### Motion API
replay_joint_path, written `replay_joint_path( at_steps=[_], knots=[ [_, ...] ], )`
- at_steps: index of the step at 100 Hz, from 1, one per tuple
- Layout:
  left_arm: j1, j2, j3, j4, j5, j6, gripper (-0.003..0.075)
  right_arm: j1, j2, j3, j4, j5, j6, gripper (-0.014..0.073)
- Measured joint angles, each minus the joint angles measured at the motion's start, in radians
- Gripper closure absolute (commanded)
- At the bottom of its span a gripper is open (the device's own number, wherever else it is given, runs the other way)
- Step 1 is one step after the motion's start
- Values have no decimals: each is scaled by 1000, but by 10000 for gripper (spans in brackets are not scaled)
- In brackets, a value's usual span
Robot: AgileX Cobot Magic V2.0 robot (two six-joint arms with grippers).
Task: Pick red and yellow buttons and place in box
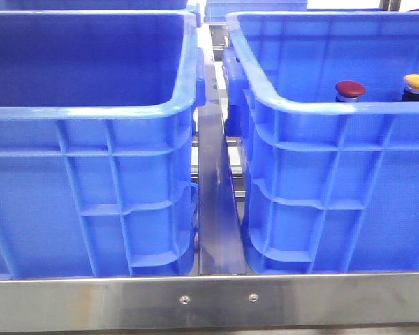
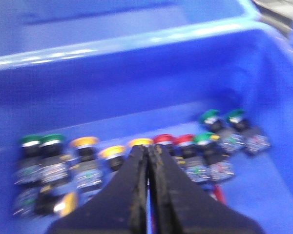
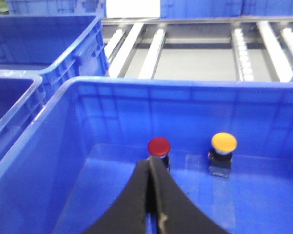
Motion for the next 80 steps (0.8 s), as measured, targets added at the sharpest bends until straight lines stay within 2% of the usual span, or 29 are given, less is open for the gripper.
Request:
replay_joint_path(
  at_steps=[34, 80],
  knots=[
    [128, -307, 195, 0, -80, -6, 741, 0, -131, 74, 0, -12, -2, 697],
    [138, -626, 359, -2, -115, -6, 741, 0, -432, 227, 0, 14, -82, 696]
  ],
)
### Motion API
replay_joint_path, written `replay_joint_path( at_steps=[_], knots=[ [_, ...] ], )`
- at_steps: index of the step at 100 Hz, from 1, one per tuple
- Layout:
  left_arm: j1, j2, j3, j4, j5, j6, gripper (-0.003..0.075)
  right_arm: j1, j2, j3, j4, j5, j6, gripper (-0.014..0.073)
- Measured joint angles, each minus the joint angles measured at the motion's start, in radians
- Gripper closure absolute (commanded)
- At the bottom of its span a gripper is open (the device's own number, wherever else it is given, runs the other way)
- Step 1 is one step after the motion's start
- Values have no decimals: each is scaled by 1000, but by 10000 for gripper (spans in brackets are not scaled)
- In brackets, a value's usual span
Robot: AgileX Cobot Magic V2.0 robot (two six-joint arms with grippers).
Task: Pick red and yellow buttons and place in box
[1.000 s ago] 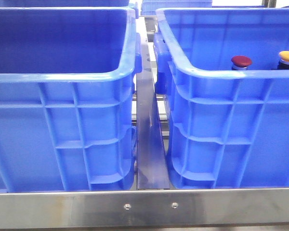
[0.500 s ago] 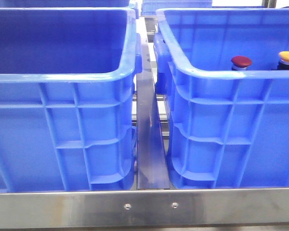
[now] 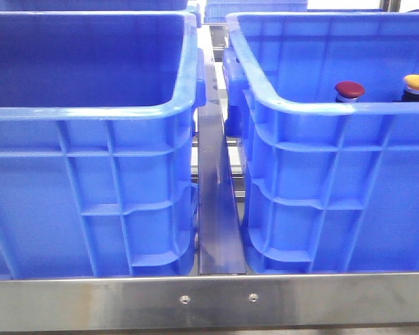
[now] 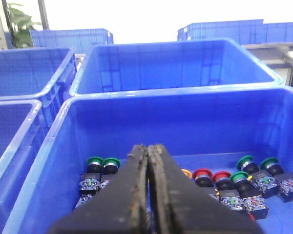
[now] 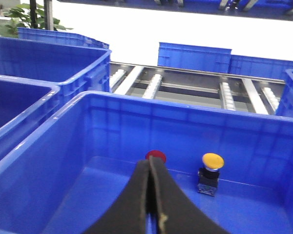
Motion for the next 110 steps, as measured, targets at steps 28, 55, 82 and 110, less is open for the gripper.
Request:
replay_joint_path(
  at_steps=[28, 55, 82, 110],
  knots=[
    [0, -42, 45, 0, 0, 0, 741, 0, -88, 42, -2, 61, -2, 696],
    [0, -42, 56, 0, 0, 0, 741, 0, -88, 42, -4, 65, -2, 696],
    [0, -42, 56, 0, 0, 0, 741, 0, -88, 42, -4, 67, -2, 696],
    [0, -42, 56, 0, 0, 0, 741, 0, -88, 42, -4, 69, -4, 696]
  ],
)
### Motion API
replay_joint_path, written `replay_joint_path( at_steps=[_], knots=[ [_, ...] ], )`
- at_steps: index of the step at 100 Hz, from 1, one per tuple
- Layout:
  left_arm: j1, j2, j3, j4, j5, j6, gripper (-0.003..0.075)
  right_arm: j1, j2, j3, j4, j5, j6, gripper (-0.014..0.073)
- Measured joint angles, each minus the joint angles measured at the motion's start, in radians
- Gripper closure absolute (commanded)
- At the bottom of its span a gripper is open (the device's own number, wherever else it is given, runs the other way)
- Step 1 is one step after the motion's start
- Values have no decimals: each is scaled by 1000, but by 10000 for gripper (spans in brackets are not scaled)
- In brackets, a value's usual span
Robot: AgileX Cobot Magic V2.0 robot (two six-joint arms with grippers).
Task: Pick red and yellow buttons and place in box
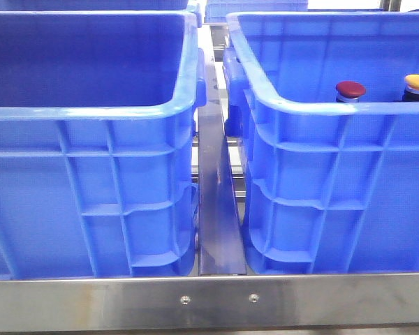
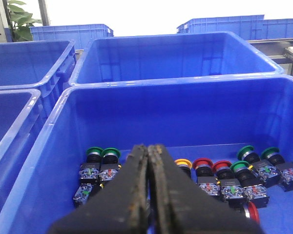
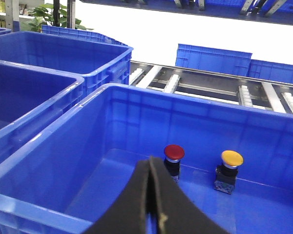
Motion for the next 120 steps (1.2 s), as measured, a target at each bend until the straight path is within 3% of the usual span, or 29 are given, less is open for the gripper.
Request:
replay_joint_path(
  at_steps=[42, 71, 96, 120],
  knots=[
    [0, 0, 26, 20, -14, 0, 741, 0, 0, 0, 0, 0, 0, 696],
    [0, -43, 241, 168, -251, -186, 741, 0, 0, 0, 0, 0, 0, 696],
    [0, -146, 438, 183, -345, -205, 741, 0, 0, 0, 0, 0, 0, 696],
    [0, -146, 438, 183, -339, -207, 741, 0, 0, 1, -3, 2, 0, 696]
  ],
)
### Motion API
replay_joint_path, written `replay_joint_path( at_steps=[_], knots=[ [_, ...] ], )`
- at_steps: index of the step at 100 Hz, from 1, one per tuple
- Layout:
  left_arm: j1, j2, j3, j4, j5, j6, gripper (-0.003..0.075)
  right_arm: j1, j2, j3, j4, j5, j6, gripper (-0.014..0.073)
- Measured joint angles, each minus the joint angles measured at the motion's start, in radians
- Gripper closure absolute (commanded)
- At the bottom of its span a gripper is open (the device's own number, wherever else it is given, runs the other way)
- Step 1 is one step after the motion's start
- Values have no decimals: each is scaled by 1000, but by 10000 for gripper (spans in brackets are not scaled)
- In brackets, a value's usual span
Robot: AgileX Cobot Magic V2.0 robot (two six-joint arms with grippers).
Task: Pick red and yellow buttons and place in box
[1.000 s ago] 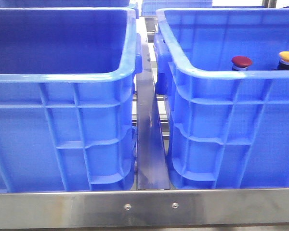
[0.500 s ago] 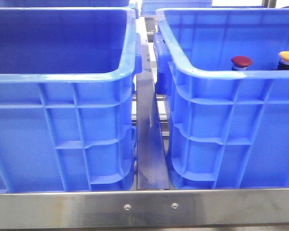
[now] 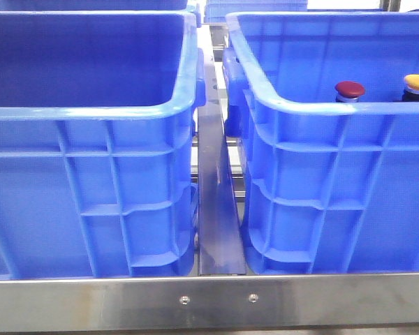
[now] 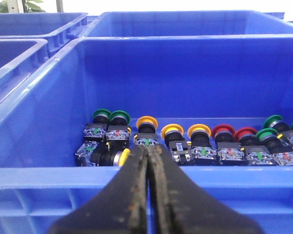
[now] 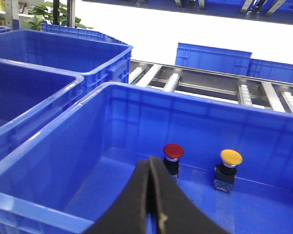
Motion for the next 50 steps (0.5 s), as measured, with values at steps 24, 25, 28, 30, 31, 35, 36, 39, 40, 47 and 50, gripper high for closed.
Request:
replay_joint_path(
  at_steps=[24, 25, 28, 30, 31, 35, 36, 39, 40, 47, 50],
  knots=[
    [0, 0, 0, -2, 21, 0, 741, 0, 0, 0, 0, 0, 0, 696],
    [0, 0, 0, -2, 21, 0, 741, 0, 0, 0, 0, 0, 0, 696],
    [0, 0, 0, -2, 21, 0, 741, 0, 0, 0, 0, 0, 0, 696],
    [0, 0, 0, -2, 21, 0, 741, 0, 0, 0, 0, 0, 0, 696],
    [0, 0, 0, -2, 21, 0, 741, 0, 0, 0, 0, 0, 0, 696],
    [0, 0, 0, -2, 21, 0, 741, 0, 0, 0, 0, 0, 0, 696],
    [0, 0, 0, -2, 21, 0, 741, 0, 0, 0, 0, 0, 0, 696],
    [0, 0, 0, -2, 21, 0, 741, 0, 0, 0, 0, 0, 0, 696],
    [0, 0, 0, -2, 21, 0, 741, 0, 0, 0, 0, 0, 0, 696],
    [0, 0, 0, -2, 21, 0, 741, 0, 0, 0, 0, 0, 0, 696],
    [0, 0, 0, -2, 21, 0, 741, 0, 0, 0, 0, 0, 0, 696]
  ],
)
